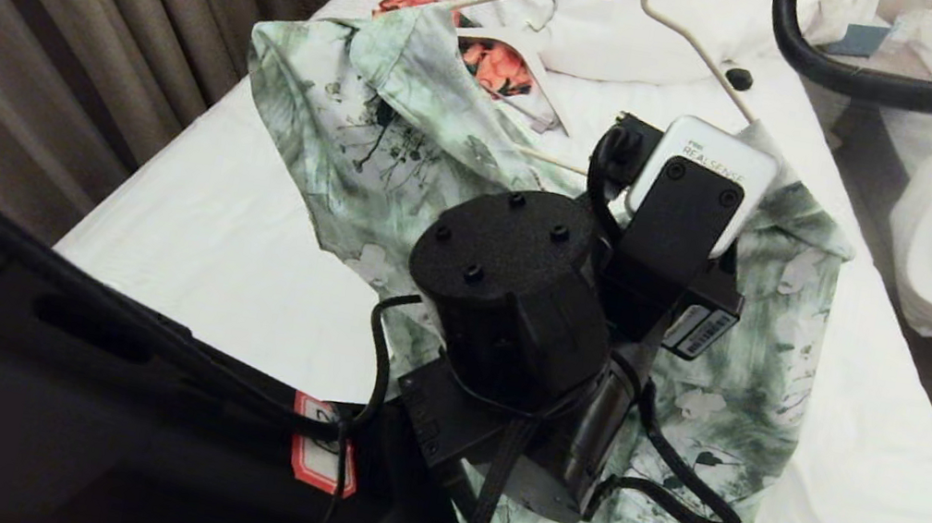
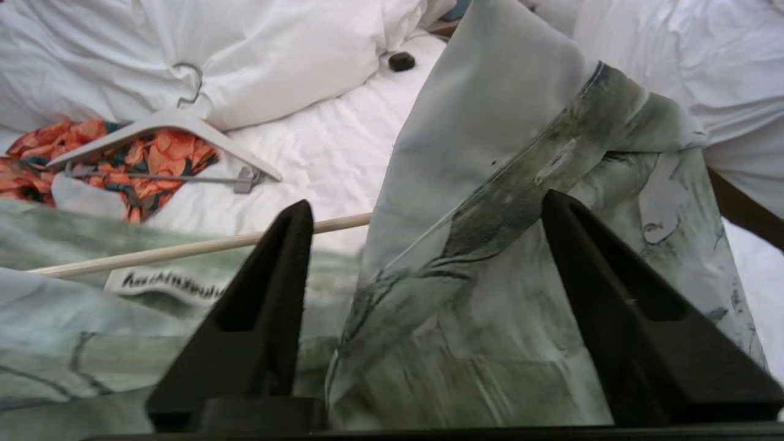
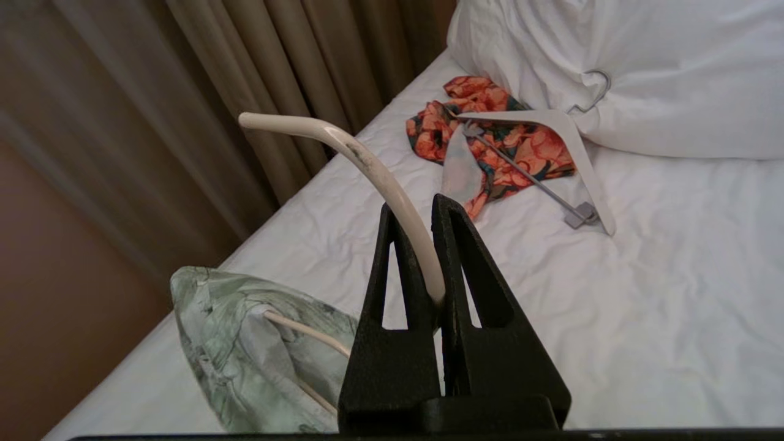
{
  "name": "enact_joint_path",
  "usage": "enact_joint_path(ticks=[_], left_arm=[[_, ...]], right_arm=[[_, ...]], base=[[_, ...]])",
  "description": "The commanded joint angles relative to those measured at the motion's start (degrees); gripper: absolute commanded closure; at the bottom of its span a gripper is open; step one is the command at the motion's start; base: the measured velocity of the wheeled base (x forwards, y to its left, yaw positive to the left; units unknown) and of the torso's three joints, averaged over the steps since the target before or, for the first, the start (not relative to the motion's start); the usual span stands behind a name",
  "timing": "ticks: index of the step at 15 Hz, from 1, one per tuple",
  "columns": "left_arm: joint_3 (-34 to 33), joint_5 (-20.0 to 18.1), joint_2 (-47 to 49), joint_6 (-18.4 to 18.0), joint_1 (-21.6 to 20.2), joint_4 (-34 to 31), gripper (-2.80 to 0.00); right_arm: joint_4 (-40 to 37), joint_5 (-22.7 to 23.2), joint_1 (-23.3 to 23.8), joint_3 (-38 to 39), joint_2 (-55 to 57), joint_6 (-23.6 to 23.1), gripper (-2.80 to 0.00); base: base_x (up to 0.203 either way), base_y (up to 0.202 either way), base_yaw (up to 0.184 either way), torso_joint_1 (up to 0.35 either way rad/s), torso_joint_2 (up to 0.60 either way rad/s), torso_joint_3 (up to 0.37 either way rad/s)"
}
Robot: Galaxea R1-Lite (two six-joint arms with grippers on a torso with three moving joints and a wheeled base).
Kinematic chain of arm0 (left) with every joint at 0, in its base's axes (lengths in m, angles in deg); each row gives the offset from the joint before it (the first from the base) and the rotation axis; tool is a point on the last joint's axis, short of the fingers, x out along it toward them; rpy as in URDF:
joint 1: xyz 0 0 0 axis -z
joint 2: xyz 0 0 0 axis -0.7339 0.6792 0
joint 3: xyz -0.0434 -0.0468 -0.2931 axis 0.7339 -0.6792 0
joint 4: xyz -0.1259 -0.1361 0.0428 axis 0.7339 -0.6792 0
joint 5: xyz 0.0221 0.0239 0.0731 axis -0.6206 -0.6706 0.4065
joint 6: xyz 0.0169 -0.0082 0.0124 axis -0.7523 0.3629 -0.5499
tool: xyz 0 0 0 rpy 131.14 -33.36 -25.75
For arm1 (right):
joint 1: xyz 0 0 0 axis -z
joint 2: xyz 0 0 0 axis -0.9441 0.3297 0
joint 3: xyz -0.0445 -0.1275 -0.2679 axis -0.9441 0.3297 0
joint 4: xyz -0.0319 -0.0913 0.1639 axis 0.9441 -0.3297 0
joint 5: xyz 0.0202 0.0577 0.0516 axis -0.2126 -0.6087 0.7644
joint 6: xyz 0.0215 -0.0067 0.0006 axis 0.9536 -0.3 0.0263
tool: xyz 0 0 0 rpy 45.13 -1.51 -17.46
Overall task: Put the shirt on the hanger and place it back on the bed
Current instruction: Take the clothes hanger out of the clothes
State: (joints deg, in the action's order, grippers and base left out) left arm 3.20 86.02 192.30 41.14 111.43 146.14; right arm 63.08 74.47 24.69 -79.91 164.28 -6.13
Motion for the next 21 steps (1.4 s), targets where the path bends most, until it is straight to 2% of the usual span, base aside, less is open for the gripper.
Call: enact_joint_path(ticks=[1, 7, 17, 18, 21], left_arm=[[0.0, -0.5, 1.1, -0.1, -0.7, 1.0, -2.8], [-2.5, -0.8, 2.2, -0.3, -0.3, 4.9, -2.8], [-1.6, -0.8, 3.4, -0.9, -1.9, 6.0, -2.8], [-1.2, -0.8, 3.4, -0.9, -2.0, 6.0, 0.0], [-1.2, -0.8, 3.3, -0.8, -2.1, 6.1, 0.0]], right_arm=[[0.0, 0.0, 0.0, 0.0, -0.3, 0.0, 0.0], [-0.1, 0.5, 0.0, 0.0, -0.1, 0.4, 0.0], [-1.1, 0.6, -0.1, 0.0, -1.0, 1.6, 0.0], [-1.1, 0.6, -0.1, 0.0, -1.0, 1.6, 0.0], [-1.1, 0.6, -0.1, 0.0, -1.0, 1.6, 0.0]], base=[[0.0, 0.0, 0.0, 0.0, 0.0, 0.0], [0.0, 0.0, 0.0, 0.0, 0.0, 0.0], [0.0, 0.0, 0.0, 0.0, 0.0, 0.0], [0.0, 0.0, 0.0, 0.0, 0.0, 0.0], [0.0, 0.0, 0.0, 0.0, 0.0, 0.0]])
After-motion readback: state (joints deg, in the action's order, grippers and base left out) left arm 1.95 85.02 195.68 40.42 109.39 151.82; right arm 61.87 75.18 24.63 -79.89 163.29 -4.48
